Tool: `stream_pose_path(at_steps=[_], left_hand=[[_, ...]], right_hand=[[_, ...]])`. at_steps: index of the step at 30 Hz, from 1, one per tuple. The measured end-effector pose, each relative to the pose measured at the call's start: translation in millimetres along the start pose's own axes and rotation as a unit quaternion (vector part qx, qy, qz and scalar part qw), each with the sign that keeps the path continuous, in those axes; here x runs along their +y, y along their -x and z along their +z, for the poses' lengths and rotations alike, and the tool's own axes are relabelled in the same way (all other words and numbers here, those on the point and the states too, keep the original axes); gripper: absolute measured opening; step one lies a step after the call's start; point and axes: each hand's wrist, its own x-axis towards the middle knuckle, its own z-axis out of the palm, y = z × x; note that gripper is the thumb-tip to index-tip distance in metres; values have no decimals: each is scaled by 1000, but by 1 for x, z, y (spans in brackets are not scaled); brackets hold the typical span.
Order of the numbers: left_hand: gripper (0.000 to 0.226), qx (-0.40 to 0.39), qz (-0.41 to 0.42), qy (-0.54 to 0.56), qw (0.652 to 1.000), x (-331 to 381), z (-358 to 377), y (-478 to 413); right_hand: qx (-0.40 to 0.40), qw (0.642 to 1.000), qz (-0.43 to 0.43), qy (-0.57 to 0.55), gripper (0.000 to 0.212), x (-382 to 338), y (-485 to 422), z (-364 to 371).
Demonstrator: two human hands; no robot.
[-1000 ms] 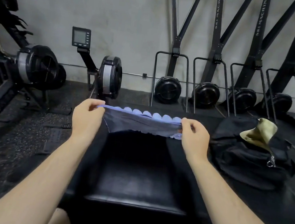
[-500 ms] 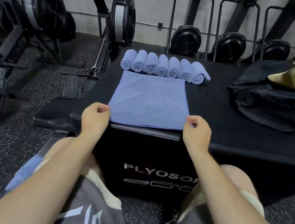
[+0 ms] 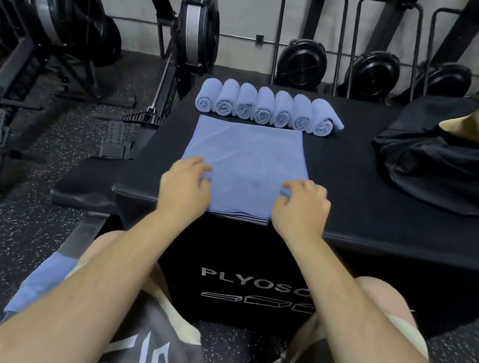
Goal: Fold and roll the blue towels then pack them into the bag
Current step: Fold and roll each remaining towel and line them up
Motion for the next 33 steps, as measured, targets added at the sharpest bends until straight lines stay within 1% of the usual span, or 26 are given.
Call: stream_pose_path(at_steps=[2, 4, 8, 10, 11, 13, 15, 16, 18, 19, 20, 21, 23, 24, 26, 28, 30, 31, 33], left_hand=[[40, -74, 51, -43, 995, 10, 12, -10], [46, -125, 58, -90, 986, 12, 20, -19], [49, -154, 31, -101, 982, -3, 30, -37], [47, -144, 25, -148, 978, -13, 29, -40], [45, -136, 24, -177, 975, -19, 26, -39], [38, -114, 24, -195, 974, -24, 20, -32], [25, -69, 36, -212, 974, -26, 17, -37], [23, -51, 45, -216, 974, -25, 18, -45], [27, -24, 78, -175, 981, -25, 26, -68], [34, -24, 99, -139, 985, -25, 32, -83], [43, -34, 121, -111, 986, -25, 36, -98], [46, -63, 128, -98, 985, -24, 39, -113], [42, -141, 124, -113, 976, -28, 47, -139], [42, -164, 127, -127, 970, -32, 51, -149], [47, -198, 120, -135, 963, -43, 56, -162], [51, -205, 83, -113, 969, -54, 62, -172], [51, -192, 48, -97, 976, -59, 65, -184], [51, -186, 41, -101, 976, -58, 66, -190], [50, -181, 59, -121, 974, -51, 70, -198]], right_hand=[[-43, 997, -69, -16, 40, -23, -5, 15], [-81, 990, -115, -33, 43, -45, -9, 30], [-131, 979, -157, -26, 47, -76, -32, 54], [-151, 973, -176, -8, 49, -83, -46, 64], [-158, 971, -179, -3, 51, -85, -52, 69], [-153, 973, -173, 7, 51, -80, -54, 73], [-113, 979, -166, 20, 44, -79, -56, 79], [-96, 981, -166, 33, 40, -81, -58, 81], [-79, 983, -162, 43, 40, -93, -72, 84], [-79, 983, -162, 34, 43, -99, -82, 86], [-88, 982, -163, 19, 44, -104, -93, 88], [-107, 981, -163, 4, 44, -108, -104, 91], [-154, 976, -155, -11, 47, -109, -119, 97], [-172, 973, -153, -7, 49, -108, -122, 101], [-183, 971, -153, 10, 53, -103, -120, 108], [-180, 972, -152, 19, 55, -101, -117, 112], [-177, 972, -153, 28, 56, -102, -117, 112], [-175, 972, -153, 32, 56, -102, -117, 112], [-176, 972, -155, 33, 57, -103, -117, 112]])
